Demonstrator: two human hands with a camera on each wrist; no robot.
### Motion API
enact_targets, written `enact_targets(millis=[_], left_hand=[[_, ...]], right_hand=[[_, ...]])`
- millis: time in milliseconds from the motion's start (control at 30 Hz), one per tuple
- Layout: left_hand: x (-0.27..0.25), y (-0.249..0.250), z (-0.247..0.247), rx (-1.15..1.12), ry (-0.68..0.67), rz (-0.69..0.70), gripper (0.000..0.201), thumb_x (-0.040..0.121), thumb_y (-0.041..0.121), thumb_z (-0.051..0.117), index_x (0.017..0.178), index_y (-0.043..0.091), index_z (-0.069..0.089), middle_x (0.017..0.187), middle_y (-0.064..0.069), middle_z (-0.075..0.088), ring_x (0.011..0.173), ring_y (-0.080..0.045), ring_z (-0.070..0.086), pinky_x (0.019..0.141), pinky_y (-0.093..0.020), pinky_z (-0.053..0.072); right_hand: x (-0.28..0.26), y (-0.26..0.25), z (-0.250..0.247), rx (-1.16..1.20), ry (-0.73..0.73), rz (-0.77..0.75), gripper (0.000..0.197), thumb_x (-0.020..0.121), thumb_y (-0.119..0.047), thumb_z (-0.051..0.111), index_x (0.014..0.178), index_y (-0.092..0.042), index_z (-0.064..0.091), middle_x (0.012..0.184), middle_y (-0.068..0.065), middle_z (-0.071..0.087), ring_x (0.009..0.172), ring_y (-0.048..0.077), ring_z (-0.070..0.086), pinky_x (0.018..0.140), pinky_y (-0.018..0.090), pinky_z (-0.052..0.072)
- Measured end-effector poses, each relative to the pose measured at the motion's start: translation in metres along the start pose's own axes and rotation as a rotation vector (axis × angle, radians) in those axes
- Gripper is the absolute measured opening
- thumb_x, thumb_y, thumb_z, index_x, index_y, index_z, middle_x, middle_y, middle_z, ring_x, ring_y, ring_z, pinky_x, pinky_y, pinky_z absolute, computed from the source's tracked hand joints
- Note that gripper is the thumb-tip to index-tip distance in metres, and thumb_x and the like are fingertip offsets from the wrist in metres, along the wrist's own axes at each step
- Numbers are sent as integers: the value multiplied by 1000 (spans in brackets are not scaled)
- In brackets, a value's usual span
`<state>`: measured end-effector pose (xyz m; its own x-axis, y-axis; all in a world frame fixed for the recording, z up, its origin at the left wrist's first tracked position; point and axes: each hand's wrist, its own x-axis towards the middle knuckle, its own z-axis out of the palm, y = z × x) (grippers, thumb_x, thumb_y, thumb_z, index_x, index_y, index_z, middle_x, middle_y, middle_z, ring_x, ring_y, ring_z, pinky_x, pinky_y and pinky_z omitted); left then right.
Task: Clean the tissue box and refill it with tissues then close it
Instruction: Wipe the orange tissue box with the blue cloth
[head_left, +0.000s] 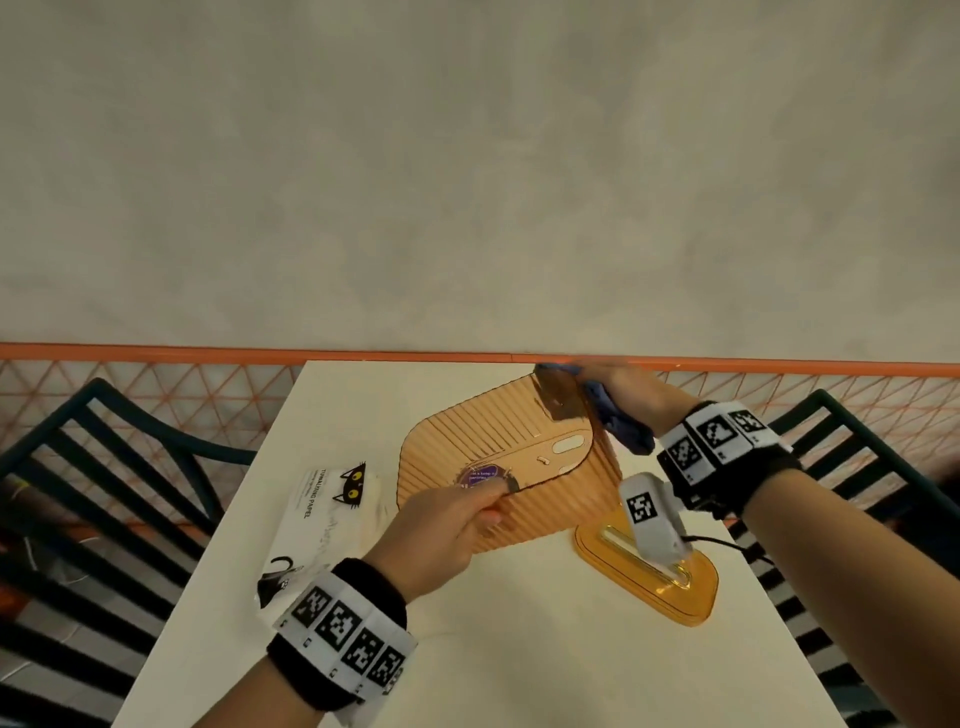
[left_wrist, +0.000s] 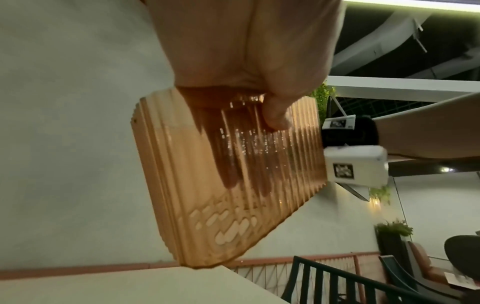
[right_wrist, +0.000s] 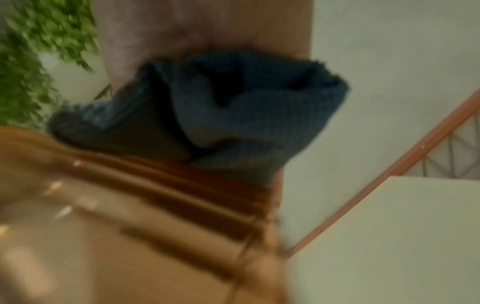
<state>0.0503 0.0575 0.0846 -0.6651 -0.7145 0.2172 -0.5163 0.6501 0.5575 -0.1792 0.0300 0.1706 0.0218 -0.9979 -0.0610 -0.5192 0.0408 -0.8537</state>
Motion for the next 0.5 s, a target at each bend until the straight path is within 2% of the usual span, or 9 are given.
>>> enact_targets(millis=[33, 67, 133, 200, 233, 267, 333, 400, 500], left_hand=[[-1, -2, -1, 26, -6, 1, 38, 96, 8, 43, 130, 19, 52, 113, 4, 69, 101, -3, 63, 90, -23, 50], [-2, -2, -1, 40, -23, 3, 38, 95, 7, 43, 129, 20, 53, 114, 5, 69, 102, -2, 64, 91, -24, 50], [-4, -1, 2, 39, -73, 1, 39, 94, 6, 42, 129, 20, 53, 117, 4, 68, 105, -3, 64, 93, -25, 50], [-3, 0, 4, 27, -105, -16, 41, 95, 5, 41, 133, 20, 51, 121, 3, 66, 108, -4, 62, 94, -15, 46], [-2, 2, 4, 13, -98, -26, 43, 95, 4, 40, 134, 19, 49, 122, 2, 65, 109, -5, 62, 92, -11, 43], [0, 3, 3, 9, -79, -31, 42, 95, 4, 40, 133, 18, 50, 122, 2, 65, 109, -4, 62, 91, -11, 42], [3, 5, 1, 24, -29, -13, 39, 95, 6, 41, 129, 19, 54, 116, 5, 68, 106, -2, 62, 91, -15, 45], [3, 5, 2, 6, -8, 8, 35, 95, 10, 44, 126, 21, 56, 108, 9, 71, 94, 5, 62, 86, -13, 48], [4, 2, 6, -21, 4, -2, 33, 96, 15, 46, 126, 23, 56, 97, 13, 71, 74, 16, 54, 74, 1, 41]], right_hand=[[-3, 6, 3, -9, 6, 35, 55, 97, -8, 36, 51, -23, 60, 43, 1, 52, 37, 8, 48, 48, 20, 39], [-5, 11, 5, 9, 16, 68, 51, 97, -8, 36, 53, -20, 58, 46, 3, 50, 36, 8, 44, 44, 20, 37], [-9, 14, 10, 31, 12, 69, 38, 95, -8, 36, 70, -18, 63, 61, 8, 55, 44, 12, 48, 44, 19, 39], [-9, 13, 12, 55, 36, -12, 33, 96, -10, 36, 85, -23, 63, 73, 5, 61, 58, 16, 55, 53, 22, 44], [-10, 10, 13, 105, 66, -53, 30, 96, -11, 36, 87, -23, 62, 74, 7, 60, 61, 20, 54, 56, 27, 44], [-11, 8, 14, 167, 103, -90, 28, 97, -13, 36, 89, -22, 61, 76, 12, 60, 64, 25, 54, 58, 32, 44], [-14, 9, 13, 267, 182, -151, 28, 96, -13, 37, 95, -23, 63, 87, 16, 64, 78, 30, 58, 73, 40, 46], [-13, 26, 14, 229, 215, -97, 29, 96, -13, 37, 96, -27, 62, 96, 7, 67, 94, 27, 61, 88, 40, 44], [-12, 53, 20, 110, 217, 48, 27, 97, -16, 36, 97, -24, 62, 104, 8, 66, 105, 31, 59, 97, 44, 42]])
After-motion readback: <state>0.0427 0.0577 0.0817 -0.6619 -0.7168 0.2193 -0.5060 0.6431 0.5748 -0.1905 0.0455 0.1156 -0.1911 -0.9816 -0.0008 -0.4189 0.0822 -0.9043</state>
